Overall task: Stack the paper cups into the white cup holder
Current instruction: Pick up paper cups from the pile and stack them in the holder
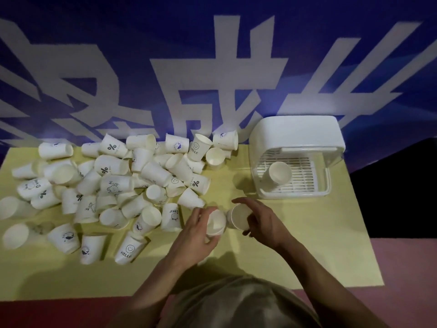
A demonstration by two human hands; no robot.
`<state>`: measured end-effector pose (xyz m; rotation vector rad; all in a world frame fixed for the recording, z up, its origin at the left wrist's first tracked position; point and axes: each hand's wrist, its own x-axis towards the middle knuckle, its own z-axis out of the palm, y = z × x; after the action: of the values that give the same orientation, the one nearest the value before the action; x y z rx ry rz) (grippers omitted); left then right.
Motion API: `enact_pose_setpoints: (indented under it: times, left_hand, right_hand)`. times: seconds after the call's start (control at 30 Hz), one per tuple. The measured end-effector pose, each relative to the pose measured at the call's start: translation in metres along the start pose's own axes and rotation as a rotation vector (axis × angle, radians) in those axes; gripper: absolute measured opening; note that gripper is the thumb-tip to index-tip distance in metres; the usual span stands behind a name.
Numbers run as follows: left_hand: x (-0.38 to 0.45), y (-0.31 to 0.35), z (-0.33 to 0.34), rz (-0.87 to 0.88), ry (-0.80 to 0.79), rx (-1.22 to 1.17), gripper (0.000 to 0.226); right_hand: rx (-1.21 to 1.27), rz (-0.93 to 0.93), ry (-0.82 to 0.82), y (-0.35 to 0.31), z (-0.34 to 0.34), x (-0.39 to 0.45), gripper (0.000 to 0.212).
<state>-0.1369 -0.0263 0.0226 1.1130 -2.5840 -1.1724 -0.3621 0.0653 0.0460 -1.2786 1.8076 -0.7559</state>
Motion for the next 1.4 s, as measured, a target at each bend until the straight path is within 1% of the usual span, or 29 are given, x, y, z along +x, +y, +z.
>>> enact_pose_setpoints:
  times: [0.1,0.13,0.27,0.3,0.37,0.43,0.5,0.6,0.67,0.8,0.93,1.1,1.27,1.4]
  left_hand:
    - [0.022,0.023,0.001,0.022,0.003,0.013,0.067]
    - [0.028,0.028,0.001,0.024,0.008,0.015,0.067]
    - [0.047,0.044,-0.002,0.054,-0.019,0.042,0.066]
    - [0.052,0.048,-0.003,0.068,-0.034,0.051,0.067]
    - [0.062,0.059,-0.009,0.091,-0.048,0.063,0.066]
    - [0.074,0.073,-0.019,0.118,-0.028,0.071,0.064]
    - [0.088,0.091,-0.028,0.149,0.016,0.083,0.063]
    - [0.11,0.12,-0.039,0.198,0.089,0.093,0.063]
    - [0.126,0.139,-0.041,0.242,0.127,0.098,0.062]
    - [0.15,0.164,-0.034,0.319,0.12,0.094,0.062]
    - [0.164,0.165,-0.014,0.371,0.093,0.141,0.06]
    - [0.17,0.154,0.011,0.343,0.049,0.199,0.064]
    - [0.176,0.151,0.027,0.326,0.017,0.199,0.071]
    - [0.182,0.155,0.031,0.336,0.046,0.163,0.071]
  right_hand:
    - [-0.081,-0.01,0.013,0.002,-0.011,0.002,0.036]
    - [-0.105,0.001,0.014,0.003,-0.014,0.003,0.037]
    - [-0.223,-0.02,-0.028,0.011,-0.032,0.004,0.076]
    - [-0.26,-0.036,-0.032,0.014,-0.037,0.005,0.079]
    - [-0.314,-0.048,-0.012,0.018,-0.048,0.006,0.075]
    - [-0.338,-0.058,0.063,0.019,-0.06,0.004,0.067]
    - [-0.319,-0.054,0.179,0.014,-0.076,-0.001,0.062]
    - [-0.241,-0.036,0.327,0.007,-0.104,-0.01,0.063]
    - [-0.203,-0.03,0.379,0.004,-0.121,-0.017,0.065]
    - [-0.243,0.031,0.424,0.004,-0.143,-0.032,0.053]
    - [-0.191,0.057,0.451,0.011,-0.15,-0.045,0.055]
    - [-0.107,-0.001,0.474,0.016,-0.153,-0.053,0.055]
    - [-0.181,-0.002,0.53,0.02,-0.151,-0.047,0.051]
    - [-0.181,-0.014,0.525,0.02,-0.15,-0.042,0.052]
